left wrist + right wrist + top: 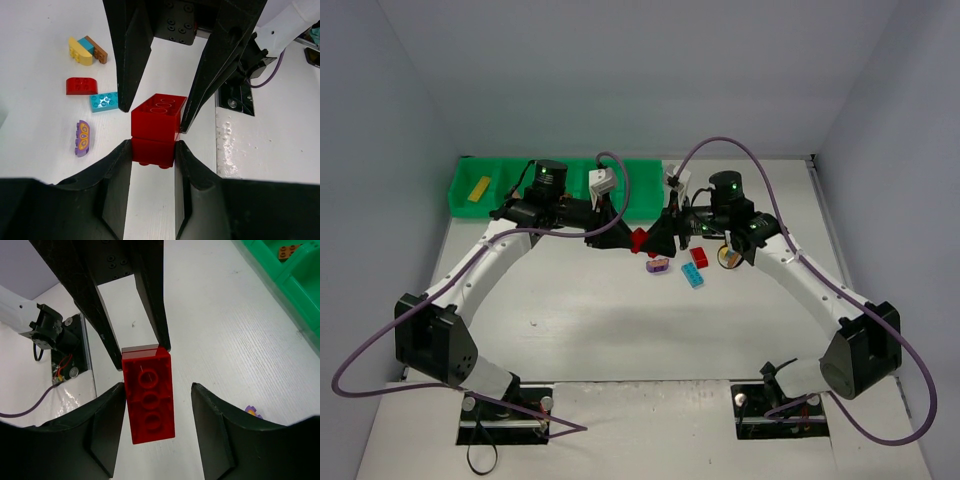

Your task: Sort the legos into containers by color

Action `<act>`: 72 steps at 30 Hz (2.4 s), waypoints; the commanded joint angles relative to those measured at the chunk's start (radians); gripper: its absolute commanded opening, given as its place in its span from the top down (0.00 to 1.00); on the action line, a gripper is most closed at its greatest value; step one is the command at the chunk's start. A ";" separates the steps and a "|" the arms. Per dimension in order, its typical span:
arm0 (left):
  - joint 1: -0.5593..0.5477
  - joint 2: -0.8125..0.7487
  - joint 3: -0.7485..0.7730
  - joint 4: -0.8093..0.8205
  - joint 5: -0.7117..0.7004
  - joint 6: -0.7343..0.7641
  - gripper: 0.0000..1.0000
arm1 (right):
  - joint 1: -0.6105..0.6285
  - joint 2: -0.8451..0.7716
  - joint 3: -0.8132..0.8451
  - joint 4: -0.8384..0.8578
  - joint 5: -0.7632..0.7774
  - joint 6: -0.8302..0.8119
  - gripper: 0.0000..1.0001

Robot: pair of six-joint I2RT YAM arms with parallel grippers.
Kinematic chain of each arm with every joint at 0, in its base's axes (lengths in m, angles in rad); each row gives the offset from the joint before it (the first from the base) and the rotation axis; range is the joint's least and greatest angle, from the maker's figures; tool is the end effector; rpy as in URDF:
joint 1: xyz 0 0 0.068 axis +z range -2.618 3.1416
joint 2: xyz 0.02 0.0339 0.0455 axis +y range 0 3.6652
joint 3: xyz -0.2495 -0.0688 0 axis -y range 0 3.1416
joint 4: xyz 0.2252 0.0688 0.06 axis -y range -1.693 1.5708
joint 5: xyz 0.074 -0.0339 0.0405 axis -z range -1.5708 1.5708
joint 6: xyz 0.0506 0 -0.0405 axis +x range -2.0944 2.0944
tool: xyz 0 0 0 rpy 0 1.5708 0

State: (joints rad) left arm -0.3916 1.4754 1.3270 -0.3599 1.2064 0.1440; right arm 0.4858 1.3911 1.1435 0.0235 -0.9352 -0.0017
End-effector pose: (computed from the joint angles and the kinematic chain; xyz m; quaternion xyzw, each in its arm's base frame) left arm 0.2669 -0.1613 0.3431 0.4650 0.6087 -0.5369 0.3536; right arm 0.2550 0.1807 0.3388 -0.4412 0.6094 0.4755 0.4560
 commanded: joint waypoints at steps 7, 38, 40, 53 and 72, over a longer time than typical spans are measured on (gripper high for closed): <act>0.007 -0.023 0.075 -0.007 0.008 0.042 1.00 | -0.004 -0.027 0.010 -0.011 0.019 -0.047 0.64; 0.068 -0.053 -0.127 0.065 -0.454 -0.129 1.00 | -0.093 0.196 0.183 0.162 0.505 0.040 1.00; 0.068 -0.095 -0.163 0.104 -0.519 -0.179 1.00 | -0.093 0.267 0.255 0.185 0.553 0.045 1.00; 0.066 -0.230 -0.247 0.159 -0.735 -0.276 1.00 | -0.064 0.813 0.742 0.188 0.627 0.091 0.60; -0.055 0.092 0.107 0.343 -0.979 -0.279 1.00 | -0.122 0.337 0.315 0.142 0.806 0.229 0.18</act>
State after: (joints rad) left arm -0.4042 1.5196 1.3148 -0.1307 0.3130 -0.1490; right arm 0.3744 1.9598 1.5738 0.1230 -0.2314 0.1486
